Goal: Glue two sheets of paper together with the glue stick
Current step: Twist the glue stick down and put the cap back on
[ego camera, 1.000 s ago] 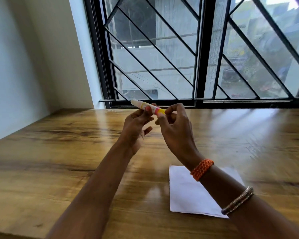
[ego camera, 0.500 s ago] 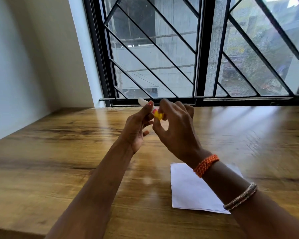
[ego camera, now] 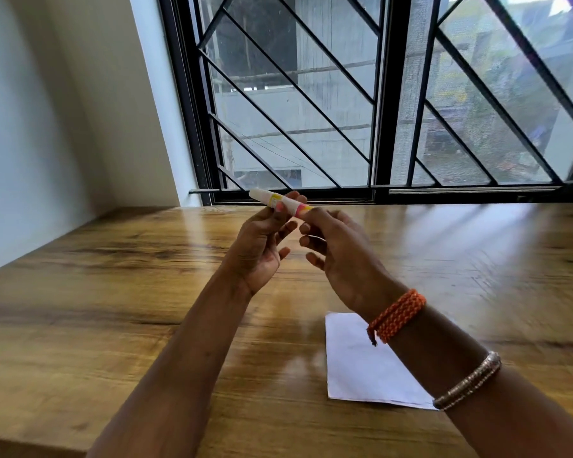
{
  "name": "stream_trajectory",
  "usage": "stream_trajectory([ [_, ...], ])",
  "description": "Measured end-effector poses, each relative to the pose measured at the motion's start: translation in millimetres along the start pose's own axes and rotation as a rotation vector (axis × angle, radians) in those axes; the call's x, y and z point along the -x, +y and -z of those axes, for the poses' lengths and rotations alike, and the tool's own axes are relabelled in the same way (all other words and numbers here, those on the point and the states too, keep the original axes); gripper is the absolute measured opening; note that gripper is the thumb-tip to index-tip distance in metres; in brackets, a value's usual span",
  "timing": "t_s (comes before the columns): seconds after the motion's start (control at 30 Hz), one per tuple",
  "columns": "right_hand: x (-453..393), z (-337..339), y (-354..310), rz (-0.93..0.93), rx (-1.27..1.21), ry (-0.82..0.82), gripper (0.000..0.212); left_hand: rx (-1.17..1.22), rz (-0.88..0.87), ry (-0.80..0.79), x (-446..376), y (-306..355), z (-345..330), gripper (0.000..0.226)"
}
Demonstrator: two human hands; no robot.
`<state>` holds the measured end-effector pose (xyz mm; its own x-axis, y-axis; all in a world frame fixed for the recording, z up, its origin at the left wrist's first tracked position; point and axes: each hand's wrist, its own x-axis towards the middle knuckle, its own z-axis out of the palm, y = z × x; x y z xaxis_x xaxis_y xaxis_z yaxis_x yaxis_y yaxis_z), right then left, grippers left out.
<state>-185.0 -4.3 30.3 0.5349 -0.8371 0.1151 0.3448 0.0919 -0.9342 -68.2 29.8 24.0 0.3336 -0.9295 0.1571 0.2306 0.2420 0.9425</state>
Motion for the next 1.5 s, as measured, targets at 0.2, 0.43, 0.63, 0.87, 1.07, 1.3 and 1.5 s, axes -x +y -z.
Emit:
stream_trajectory([
  [0.2,0,1,0,0.018,-0.010,0.050,0.011,-0.027,-0.016,-0.010,0,0,-1,0.021],
  [0.43,0,0,-2,-0.014,-0.005,0.046,0.015,-0.071,-0.018,0.009,1,-2,-2,0.017],
  [0.63,2,-1,7,0.611,0.633,0.121,0.017,-0.152,0.044,0.096,3,-1,0,0.029],
  [0.87,-2,9,8,1.244,1.528,0.315,0.039,-0.141,0.088,0.142,9,8,-1,0.035],
  [1.07,1,0,11,0.851,1.039,0.251,0.023,-0.032,0.124,0.170,10,6,1,0.029],
  [1.3,0,0,4,0.346,0.525,0.140,0.022,-0.053,0.072,0.106,22,8,-1,0.071],
  [1.5,-4,7,9,1.084,1.279,0.184,0.025,-0.139,0.086,0.145,11,5,-3,0.022],
])
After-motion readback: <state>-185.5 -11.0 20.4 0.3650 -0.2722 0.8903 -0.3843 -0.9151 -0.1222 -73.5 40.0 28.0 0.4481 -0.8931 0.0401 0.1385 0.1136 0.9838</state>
